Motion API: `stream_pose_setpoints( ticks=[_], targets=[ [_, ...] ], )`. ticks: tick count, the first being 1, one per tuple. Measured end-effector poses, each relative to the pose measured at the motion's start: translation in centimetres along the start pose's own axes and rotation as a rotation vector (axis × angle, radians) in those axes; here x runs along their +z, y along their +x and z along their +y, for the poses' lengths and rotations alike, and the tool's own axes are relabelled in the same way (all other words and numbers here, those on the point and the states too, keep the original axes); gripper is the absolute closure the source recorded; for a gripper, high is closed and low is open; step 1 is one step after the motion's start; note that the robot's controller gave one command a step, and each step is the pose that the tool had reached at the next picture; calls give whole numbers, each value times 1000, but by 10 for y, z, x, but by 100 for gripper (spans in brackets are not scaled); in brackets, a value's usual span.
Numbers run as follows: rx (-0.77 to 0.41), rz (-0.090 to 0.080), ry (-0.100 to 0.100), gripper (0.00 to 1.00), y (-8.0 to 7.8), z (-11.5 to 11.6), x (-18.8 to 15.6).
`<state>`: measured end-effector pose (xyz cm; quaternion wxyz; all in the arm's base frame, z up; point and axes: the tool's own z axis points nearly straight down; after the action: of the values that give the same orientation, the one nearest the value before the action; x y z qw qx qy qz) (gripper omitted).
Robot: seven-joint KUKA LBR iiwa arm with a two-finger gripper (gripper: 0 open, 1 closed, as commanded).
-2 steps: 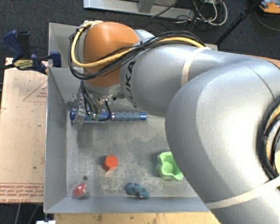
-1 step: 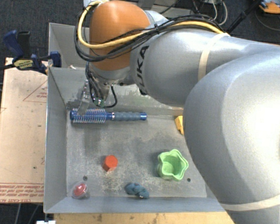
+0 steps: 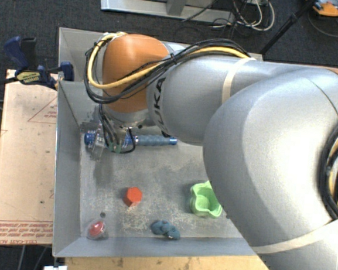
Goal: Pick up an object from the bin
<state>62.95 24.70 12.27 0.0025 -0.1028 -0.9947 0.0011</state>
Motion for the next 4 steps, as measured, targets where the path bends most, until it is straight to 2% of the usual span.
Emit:
stream_pose_setpoints(
  ticks=[1, 2, 3, 4],
  targets=[
    [-15, -11, -6, 100, -3, 2, -47],
    [327, -3, -2, 100, 11, -27, -13],
    [342, -9, -8, 100, 2, -23, -52],
    [239, -2, -1, 100, 20, -46, -9]
  ],
)
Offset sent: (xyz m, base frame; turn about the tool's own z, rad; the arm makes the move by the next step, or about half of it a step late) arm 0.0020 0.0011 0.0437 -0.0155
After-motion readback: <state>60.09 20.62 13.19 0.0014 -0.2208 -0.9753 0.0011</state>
